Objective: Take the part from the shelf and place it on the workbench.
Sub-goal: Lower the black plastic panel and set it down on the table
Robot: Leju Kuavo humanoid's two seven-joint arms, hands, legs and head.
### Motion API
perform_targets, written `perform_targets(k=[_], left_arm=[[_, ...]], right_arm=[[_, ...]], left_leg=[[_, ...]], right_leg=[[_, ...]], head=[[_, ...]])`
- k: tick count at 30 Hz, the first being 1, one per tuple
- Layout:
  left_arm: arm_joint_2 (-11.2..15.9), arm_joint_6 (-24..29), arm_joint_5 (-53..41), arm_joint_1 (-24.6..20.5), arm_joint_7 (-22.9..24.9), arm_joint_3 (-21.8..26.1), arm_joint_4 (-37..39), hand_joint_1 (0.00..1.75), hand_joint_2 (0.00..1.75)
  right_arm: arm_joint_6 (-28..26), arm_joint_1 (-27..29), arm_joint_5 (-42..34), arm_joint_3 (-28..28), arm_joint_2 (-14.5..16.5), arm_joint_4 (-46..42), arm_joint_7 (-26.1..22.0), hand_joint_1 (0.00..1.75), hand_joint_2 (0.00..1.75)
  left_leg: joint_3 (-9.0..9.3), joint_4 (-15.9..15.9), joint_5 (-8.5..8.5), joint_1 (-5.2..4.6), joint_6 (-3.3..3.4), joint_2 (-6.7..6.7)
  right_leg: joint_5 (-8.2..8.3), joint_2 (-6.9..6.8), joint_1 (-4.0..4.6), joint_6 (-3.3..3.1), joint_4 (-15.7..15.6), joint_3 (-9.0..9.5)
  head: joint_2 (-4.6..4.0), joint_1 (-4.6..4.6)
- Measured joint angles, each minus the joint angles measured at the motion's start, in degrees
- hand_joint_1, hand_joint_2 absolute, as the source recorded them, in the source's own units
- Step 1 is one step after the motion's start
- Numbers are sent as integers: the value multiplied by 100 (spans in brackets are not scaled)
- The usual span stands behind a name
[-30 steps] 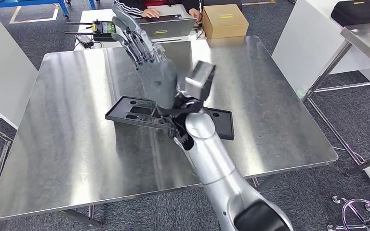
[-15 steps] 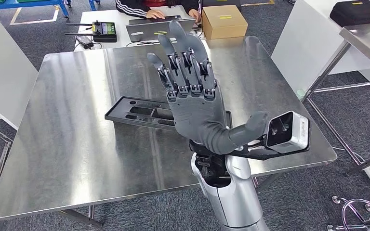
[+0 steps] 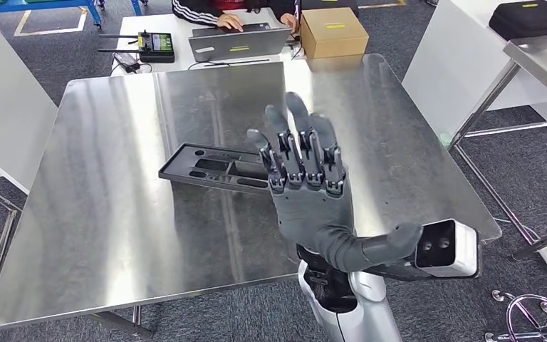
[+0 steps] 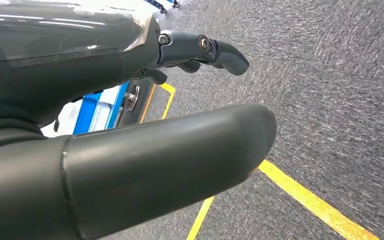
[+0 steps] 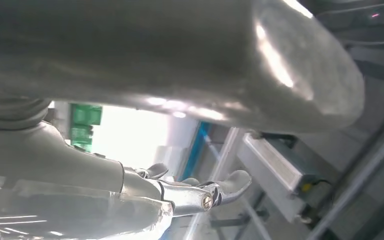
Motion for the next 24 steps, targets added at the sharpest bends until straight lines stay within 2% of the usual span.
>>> perform_targets(k=[2,3,4,5,6,7,8,9,10,13,14,15,16,18,19,20,21,22,24], left_arm=[[1,-8,5,-3,0,19,1,0,0],[1,-9,5,-2,0,28,1,0,0],[-1,-12,5,-1,0,35,2,0,0],[-5,-16,5,-1,0,40,2,0,0],[-10,-25,5,-1,0,46,2,0,0],[-16,-36,4,-1,0,51,2,0,0],[-20,-46,2,-1,0,57,2,0,0],[-24,-56,-2,-3,0,63,2,0,0],[-25,-62,-7,-4,0,68,2,0,0],[-32,-69,-32,-6,0,75,2,0,0],[-35,-70,-46,-4,0,76,3,0,0],[-37,-70,-61,-3,0,76,3,0,0],[-38,-70,-74,-3,0,76,4,0,0],[-36,-69,-91,-4,0,76,4,0,0],[-35,-69,-97,-3,0,76,4,0,0],[-34,-69,-103,-3,0,76,4,0,0],[-34,-69,-106,-3,0,76,4,0,0],[-34,-68,-110,-4,0,76,4,0,0],[-33,-63,-110,-17,0,77,4,0,0]], right_arm=[[7,47,65,1,-84,164,-56,0,0],[1,72,93,1,-122,238,-79,0,0],[-7,92,113,0,-154,303,-97,0,0],[-16,104,122,0,-180,352,-106,0,0],[-25,108,135,0,-200,387,-108,0,0],[-40,106,152,0,-216,414,-109,0,0],[-59,103,173,0,-230,434,-109,0,0],[-86,102,194,-1,-243,448,-110,0,0],[-117,103,210,-3,-256,458,-112,0,0],[-240,130,313,-15,-289,466,-133,0,0],[-300,143,381,-19,-294,466,-151,0,0],[-361,154,449,-23,-295,465,-172,0,0],[-415,166,511,-28,-297,465,-187,0,0],[-495,204,589,-39,-310,465,-205,0,0],[-526,227,620,-44,-323,467,-207,0,0],[-564,249,655,-48,-338,472,-210,0,0],[-606,266,689,-50,-353,479,-213,0,0],[-662,276,735,-53,-366,488,-215,0,0],[-835,287,871,-60,-382,506,-225,0,0]], left_leg=[[-11,-12,21,4,19,13],[-26,-11,30,5,14,16],[-39,-9,43,9,4,18],[-51,-7,58,16,-14,18],[-61,-5,75,26,-38,15],[-71,0,93,36,-67,11],[-84,6,113,38,-102,3],[-93,14,135,37,-140,-2],[-102,23,160,31,-182,-7],[-126,16,220,59,-307,-19],[-160,74,135,79,-341,-21],[-225,231,-43,94,-369,-21],[-326,509,-303,105,-392,-21],[-547,1249,-803,107,-426,-22],[-594,1522,-920,108,-434,-22],[-540,1603,-923,108,-433,-21],[-376,1473,-839,108,-425,-21],[-109,1153,-715,108,-410,-20],[454,389,-575,95,-364,-25]], right_leg=[[-349,-5,-17,-32,722,-314],[-469,-5,-28,-25,1057,-454],[-504,-6,-43,5,1224,-511],[-446,-7,-58,57,1167,-459],[-315,-8,-76,118,879,-290],[-170,-9,-96,172,451,-46],[-38,-3,-99,195,69,181],[59,10,-90,190,-204,327],[102,23,-79,154,-336,381],[175,35,-64,-7,-352,295],[215,27,-71,-69,-358,277],[260,17,-78,-130,-364,251],[309,8,-79,-179,-364,214],[401,-4,-51,-223,-357,109],[445,-6,-38,-223,-353,46],[485,-7,-28,-218,-348,-13],[519,-7,-22,-206,-342,-65],[551,-7,-18,-190,-335,-109],[607,-8,-5,-140,-319,-173]], head=[[0,9],[0,8],[0,8],[0,8],[0,8],[0,9],[0,8],[0,8],[0,6],[0,-1],[0,-2],[0,-3],[0,-3],[0,-4],[0,-4],[0,-5],[0,-5],[0,-5],[0,-2]])
